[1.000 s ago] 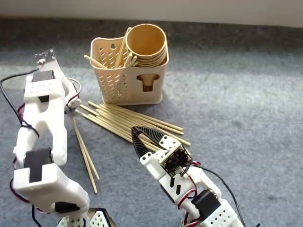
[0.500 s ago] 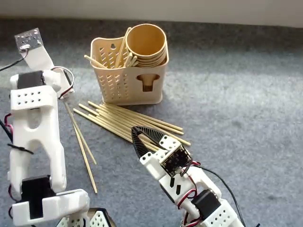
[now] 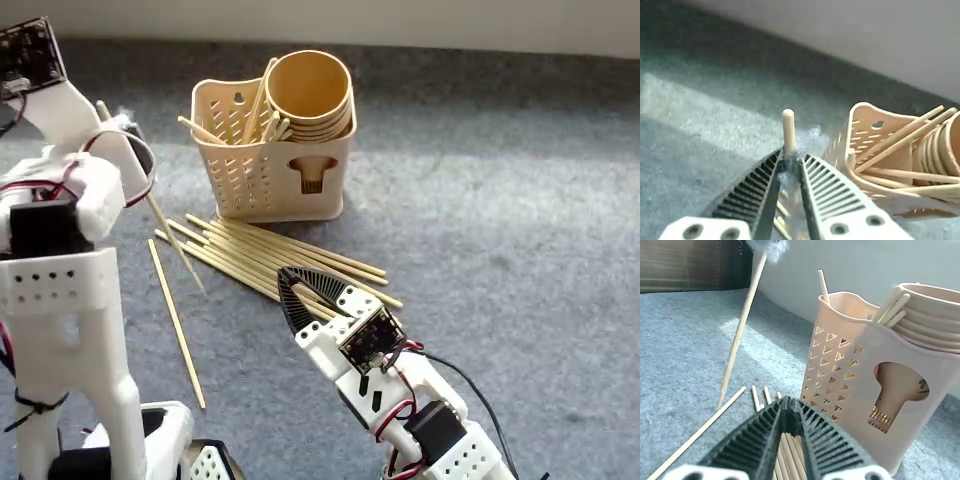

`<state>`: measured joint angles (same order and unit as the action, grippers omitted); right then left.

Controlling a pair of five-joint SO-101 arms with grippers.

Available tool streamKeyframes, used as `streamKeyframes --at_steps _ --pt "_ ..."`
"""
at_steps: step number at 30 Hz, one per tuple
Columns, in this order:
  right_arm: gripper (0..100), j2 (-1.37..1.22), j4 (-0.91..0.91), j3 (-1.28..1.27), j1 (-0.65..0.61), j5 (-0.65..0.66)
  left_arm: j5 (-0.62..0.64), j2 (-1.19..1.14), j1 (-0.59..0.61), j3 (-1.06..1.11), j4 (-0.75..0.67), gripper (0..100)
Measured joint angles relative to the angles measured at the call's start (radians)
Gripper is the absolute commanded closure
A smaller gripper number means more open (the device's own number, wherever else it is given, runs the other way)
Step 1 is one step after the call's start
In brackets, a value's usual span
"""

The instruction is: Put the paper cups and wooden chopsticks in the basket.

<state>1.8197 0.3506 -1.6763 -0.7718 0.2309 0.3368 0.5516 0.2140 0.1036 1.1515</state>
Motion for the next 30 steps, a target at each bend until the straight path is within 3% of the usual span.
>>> streamKeyframes --at_steps 8,17,25,30 --pt "99.3 0.000 0.000 0.000 0.000 0.000 0.000 0.043 -0.021 -0.110 -0.157 99" --pt "99.3 0.000 0.000 0.000 0.000 0.000 -0.040 0.043 -0.106 -0.110 -0.477 99" --pt "99.3 0.000 0.000 0.000 0.000 0.000 -0.173 0.043 -0.212 -0.112 -0.535 99" --pt "99.3 0.000 0.000 0.000 0.000 0.000 -0.221 0.008 -0.216 -0.072 -0.624 99"
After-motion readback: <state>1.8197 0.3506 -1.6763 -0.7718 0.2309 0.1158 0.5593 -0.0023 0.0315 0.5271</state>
